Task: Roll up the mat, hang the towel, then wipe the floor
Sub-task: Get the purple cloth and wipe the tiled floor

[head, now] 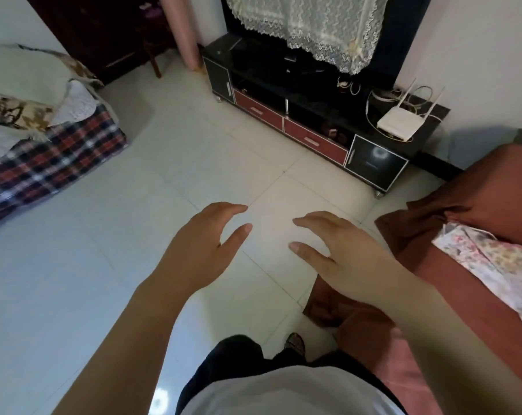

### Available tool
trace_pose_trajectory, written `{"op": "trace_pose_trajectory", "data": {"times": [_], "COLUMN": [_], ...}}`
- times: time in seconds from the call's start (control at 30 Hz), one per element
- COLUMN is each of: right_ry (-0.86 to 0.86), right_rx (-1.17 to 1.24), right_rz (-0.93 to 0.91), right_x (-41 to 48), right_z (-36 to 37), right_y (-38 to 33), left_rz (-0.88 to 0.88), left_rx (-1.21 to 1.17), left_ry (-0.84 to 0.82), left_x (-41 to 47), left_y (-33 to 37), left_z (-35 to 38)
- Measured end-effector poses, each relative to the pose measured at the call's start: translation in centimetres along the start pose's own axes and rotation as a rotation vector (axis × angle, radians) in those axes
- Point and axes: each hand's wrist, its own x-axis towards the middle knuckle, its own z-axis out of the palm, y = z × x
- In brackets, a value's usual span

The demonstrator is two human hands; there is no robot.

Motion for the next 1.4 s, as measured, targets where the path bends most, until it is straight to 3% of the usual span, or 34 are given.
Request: {"op": "trace_pose_trajectory", "data": {"times": [0.33,0.57,0.8,1.1,1.4], "right_ry": [0.047,0.087,0.038,-0.075,-0.117], "right_rx": [-0.067,-0.066,-0.064,0.044,0.050], "right_rz": [-0.087,-0.118,-0.179,-0.202,-0.332], "right_x": [16.2,33.8,51.0,69.0,93.9], "right_z": [-8.5,-12.9,-16.8,-17.7,-24.0], "right_y": [3.1,3.7,2.9,3.0,2.4], "left_rz": [0.019,0.061,-0.025,-0.142,-0.236], "left_rx": [-0.015,-0.043,0.058,-0.006,0.023], "left_ry": [-0.012,0.035,0.053,0.140,0.183], "left_x": [17.7,34.3,48.6,60.3,80.2], "left_y": [-1.5,-5.3,-10.5,-20.5,-26.6], "left_z": [-3.2,-6.8,-14.4,-19.4,-27.0]}}
